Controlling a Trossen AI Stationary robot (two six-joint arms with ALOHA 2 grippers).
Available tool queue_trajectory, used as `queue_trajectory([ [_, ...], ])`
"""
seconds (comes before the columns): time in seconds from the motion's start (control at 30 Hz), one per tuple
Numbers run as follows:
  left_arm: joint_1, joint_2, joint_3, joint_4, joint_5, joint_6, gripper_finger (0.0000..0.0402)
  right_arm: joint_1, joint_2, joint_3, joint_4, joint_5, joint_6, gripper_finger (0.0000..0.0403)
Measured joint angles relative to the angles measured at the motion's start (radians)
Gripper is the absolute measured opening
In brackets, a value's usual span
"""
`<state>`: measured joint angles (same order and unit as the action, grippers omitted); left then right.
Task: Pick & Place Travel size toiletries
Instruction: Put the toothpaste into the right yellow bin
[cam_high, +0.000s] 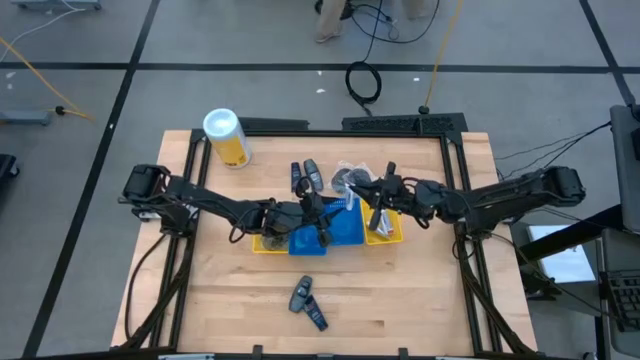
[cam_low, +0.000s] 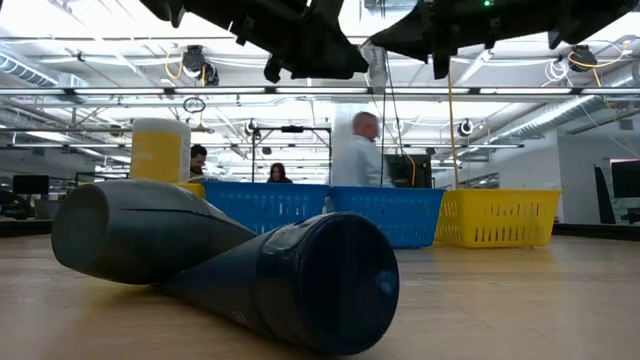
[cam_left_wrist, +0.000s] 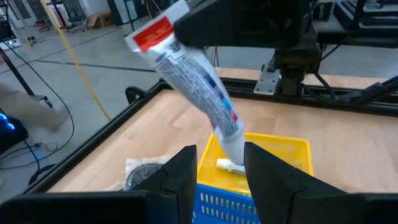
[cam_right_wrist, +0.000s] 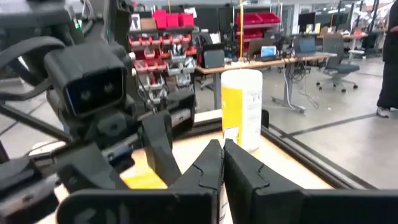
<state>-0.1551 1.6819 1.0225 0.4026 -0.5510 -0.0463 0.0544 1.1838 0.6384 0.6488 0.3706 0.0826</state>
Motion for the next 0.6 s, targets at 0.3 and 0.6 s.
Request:
queue_trajectory([
  [0.3, -0.004, -0.032, 0.0, -0.067, -0.028, -0.006, 0.0133, 0.052, -0.107, 0.0, -0.174, 0.003, 0.009, 0.0],
  [0.6, -0.007, -0.03, 0.0, -0.079, -0.035, -0.006, 0.0134, 0.141, -0.189, 0.0, -0.395, 0.079, 0.066, 0.0],
])
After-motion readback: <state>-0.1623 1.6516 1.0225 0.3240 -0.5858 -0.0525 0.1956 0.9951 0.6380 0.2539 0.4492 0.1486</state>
